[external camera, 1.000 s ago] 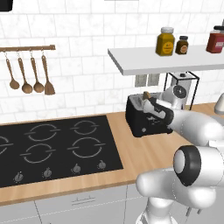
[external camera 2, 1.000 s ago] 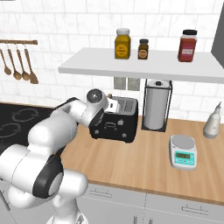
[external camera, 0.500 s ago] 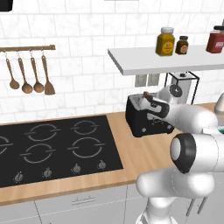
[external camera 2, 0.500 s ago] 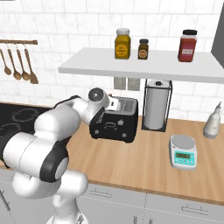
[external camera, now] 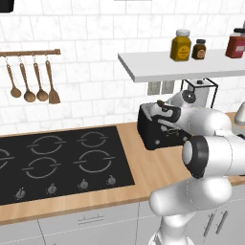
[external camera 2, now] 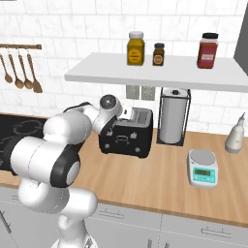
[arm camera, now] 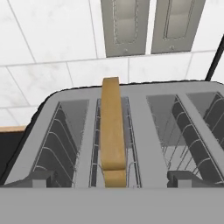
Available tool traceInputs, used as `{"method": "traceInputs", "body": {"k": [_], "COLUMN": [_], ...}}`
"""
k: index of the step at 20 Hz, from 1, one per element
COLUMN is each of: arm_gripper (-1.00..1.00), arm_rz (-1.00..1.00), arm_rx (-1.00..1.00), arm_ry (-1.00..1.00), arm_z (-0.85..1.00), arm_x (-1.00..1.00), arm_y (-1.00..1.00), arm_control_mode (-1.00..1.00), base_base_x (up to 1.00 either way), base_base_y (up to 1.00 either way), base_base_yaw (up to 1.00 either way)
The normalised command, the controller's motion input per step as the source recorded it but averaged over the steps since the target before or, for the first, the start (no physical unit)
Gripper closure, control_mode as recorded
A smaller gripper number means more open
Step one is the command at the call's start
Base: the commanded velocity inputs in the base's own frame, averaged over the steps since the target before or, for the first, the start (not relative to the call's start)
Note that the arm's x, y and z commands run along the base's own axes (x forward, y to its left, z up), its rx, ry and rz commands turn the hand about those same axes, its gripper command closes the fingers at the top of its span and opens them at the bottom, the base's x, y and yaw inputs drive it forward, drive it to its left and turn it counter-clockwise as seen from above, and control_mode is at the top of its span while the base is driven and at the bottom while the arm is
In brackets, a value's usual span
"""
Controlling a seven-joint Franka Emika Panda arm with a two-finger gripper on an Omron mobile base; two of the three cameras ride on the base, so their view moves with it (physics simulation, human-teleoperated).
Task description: Start the toaster. Once the lever pops up, take the bread to the plate on the dining counter.
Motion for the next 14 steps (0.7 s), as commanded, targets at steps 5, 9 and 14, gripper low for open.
{"method": "traceInputs", "body": {"k": [5,9,14], "arm_gripper": [-1.0,-1.0,-1.0], "arm_rz": [0.0,0.0,0.01], "arm_rx": [0.0,0.0,0.0], "arm_ry": [0.0,0.0,0.0], "arm_z": [-0.05,-0.11,-0.07], "arm_x": [0.22,0.19,0.2], "arm_y": [0.0,0.0,0.0], "arm_control_mode": [-1.0,-1.0,-1.0], "base_base_x": [0.0,0.0,0.0], "base_base_y": [0.0,0.0,0.0], "base_base_yaw": [0.0,0.0,0.0]}}
